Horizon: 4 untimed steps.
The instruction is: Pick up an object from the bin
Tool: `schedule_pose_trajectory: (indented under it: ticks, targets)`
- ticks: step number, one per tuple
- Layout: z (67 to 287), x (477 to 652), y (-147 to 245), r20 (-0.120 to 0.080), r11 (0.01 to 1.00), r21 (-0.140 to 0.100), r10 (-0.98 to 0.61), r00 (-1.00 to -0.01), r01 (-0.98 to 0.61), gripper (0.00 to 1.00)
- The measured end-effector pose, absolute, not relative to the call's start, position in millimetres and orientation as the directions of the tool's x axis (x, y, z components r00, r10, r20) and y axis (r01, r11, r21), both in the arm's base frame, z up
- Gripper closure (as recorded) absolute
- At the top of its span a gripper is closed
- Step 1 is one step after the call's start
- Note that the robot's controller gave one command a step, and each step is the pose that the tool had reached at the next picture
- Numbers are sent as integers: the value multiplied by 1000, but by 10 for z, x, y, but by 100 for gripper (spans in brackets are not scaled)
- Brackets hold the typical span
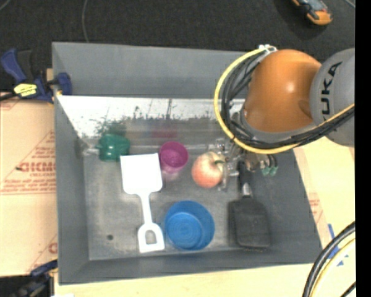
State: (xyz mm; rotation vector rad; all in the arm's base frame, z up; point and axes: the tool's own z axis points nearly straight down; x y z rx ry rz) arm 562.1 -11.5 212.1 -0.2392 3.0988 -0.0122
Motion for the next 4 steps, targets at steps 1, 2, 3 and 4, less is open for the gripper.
schedule_pose_trajectory:
  ticks: [1,2,3,4]
  targets:
    - [2317,5565,-128,-18,988,-8,-152,-988,-152,100]
    - [2614,5593,-143,-33,979,-12,-202,-979,-202,100]
    - [2649,5588,-91,-30,925,-19,-381,-924,-380,100]
    - [2386,5503,116,-33,869,-26,-495,-868,-494,100]
